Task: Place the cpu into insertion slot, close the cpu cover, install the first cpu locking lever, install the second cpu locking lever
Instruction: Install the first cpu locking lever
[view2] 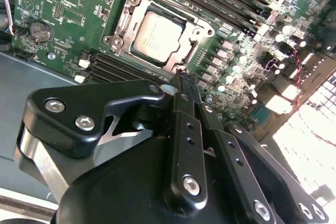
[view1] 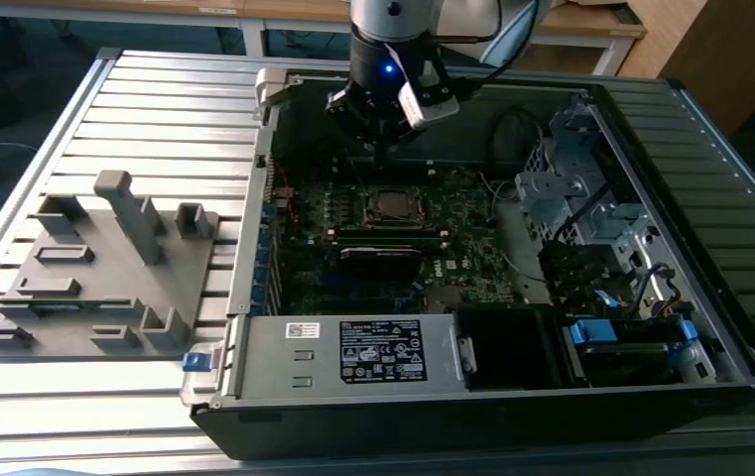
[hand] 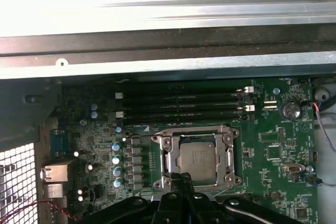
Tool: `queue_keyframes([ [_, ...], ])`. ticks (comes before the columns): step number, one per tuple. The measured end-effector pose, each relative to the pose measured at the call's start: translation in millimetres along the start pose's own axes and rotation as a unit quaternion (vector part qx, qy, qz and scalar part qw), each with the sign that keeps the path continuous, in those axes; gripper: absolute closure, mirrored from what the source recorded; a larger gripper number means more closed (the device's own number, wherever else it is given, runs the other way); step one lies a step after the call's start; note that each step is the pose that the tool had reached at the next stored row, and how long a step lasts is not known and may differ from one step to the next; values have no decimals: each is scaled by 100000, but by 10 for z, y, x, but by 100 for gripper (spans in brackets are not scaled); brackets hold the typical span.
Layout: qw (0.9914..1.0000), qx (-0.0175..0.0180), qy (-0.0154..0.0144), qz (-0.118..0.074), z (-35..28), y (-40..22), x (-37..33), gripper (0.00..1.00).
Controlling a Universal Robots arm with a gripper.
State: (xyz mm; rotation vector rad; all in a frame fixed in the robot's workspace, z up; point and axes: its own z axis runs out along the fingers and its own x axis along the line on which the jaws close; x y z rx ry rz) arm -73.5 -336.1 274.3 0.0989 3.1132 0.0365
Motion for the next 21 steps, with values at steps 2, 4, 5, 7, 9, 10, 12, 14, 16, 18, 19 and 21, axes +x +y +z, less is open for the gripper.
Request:
queue_keyframes([
  [2,100000,6,-15,-5,0,-1,18,89],
  [4,100000,2,-38,-1,0,-2,38,89],
  [5,100000,-2,-46,-4,1,-3,46,89],
  [7,100000,0,-58,-6,1,-4,63,89],
  [9,100000,0,-70,-1,1,-5,78,89],
  [10,100000,-2,-77,-4,1,-5,85,89],
  [12,100000,3,-82,-4,1,-6,99,89],
  [14,100000,-2,-90,-4,1,-7,111,89],
  [16,100000,-2,-96,-2,1,-8,124,89],
  [18,100000,-4,-104,-4,1,-9,137,89],
  [19,100000,-4,-108,-8,1,-9,144,89],
  [21,100000,-3,-120,-6,1,-10,157,89],
])
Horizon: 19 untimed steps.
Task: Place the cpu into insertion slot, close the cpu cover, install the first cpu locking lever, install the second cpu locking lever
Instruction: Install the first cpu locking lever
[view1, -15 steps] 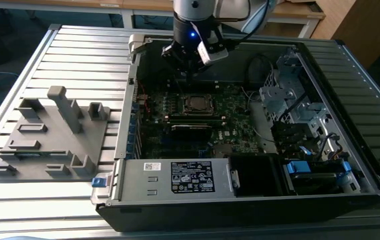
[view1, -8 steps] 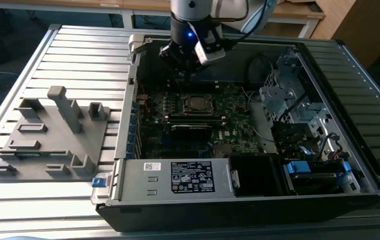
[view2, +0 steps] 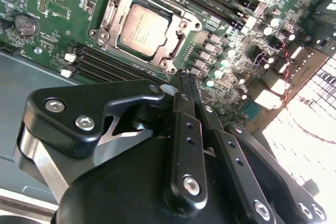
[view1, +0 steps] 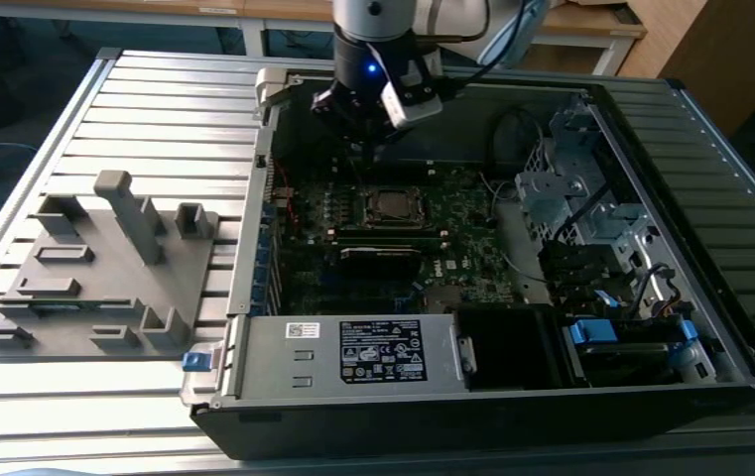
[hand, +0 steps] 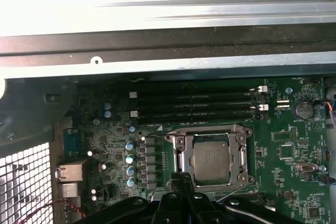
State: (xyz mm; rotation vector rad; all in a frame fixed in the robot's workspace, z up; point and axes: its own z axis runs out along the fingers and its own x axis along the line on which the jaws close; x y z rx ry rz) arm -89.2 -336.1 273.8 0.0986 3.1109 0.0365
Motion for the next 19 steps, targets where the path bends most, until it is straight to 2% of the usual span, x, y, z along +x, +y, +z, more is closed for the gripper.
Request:
queue_keyframes([
  [19,100000,-10,-166,-1,-1,-9,143,89],
])
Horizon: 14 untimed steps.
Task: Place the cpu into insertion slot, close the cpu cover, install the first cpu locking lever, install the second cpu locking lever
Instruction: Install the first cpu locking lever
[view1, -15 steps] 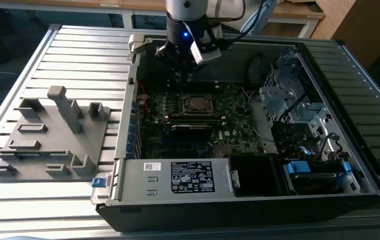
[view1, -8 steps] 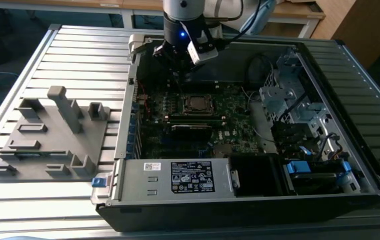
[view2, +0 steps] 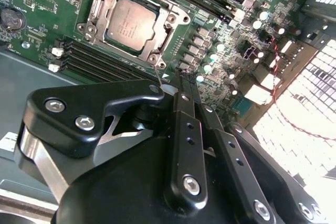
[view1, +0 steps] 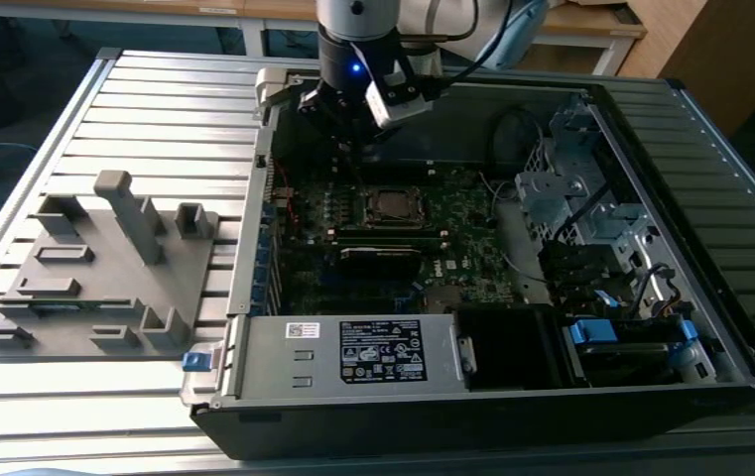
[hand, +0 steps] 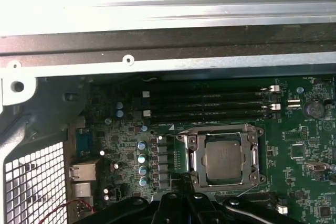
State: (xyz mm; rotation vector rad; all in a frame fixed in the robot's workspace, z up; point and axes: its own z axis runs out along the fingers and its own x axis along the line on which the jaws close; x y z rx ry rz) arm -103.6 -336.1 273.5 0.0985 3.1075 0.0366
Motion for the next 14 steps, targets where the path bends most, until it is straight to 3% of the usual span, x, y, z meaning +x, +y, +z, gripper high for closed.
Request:
queue_keyframes([
  [8,100000,-4,-8,6,0,-1,9,89],
  [14,100000,-4,-72,-2,0,-4,56,89],
])
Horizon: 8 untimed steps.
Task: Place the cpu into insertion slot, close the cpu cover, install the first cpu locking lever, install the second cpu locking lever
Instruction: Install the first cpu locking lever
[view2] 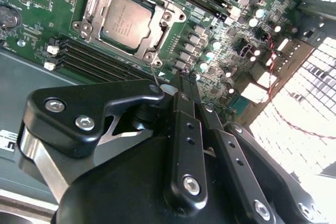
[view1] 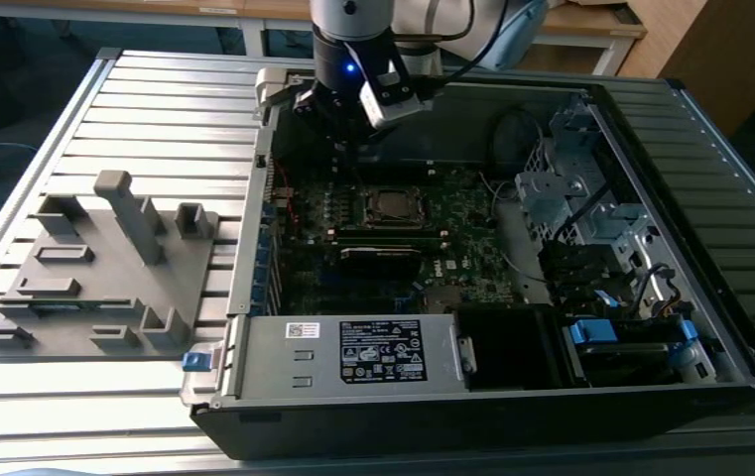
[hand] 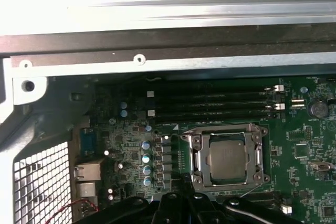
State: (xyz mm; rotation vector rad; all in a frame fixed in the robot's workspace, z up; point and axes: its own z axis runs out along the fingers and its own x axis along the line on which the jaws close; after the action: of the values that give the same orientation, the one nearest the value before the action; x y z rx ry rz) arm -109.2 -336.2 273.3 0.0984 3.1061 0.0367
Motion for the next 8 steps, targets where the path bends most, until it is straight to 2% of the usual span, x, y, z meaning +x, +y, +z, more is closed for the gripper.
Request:
queue_keyframes([
  [8,100000,-9,-99,-5,0,-4,67,89],
])
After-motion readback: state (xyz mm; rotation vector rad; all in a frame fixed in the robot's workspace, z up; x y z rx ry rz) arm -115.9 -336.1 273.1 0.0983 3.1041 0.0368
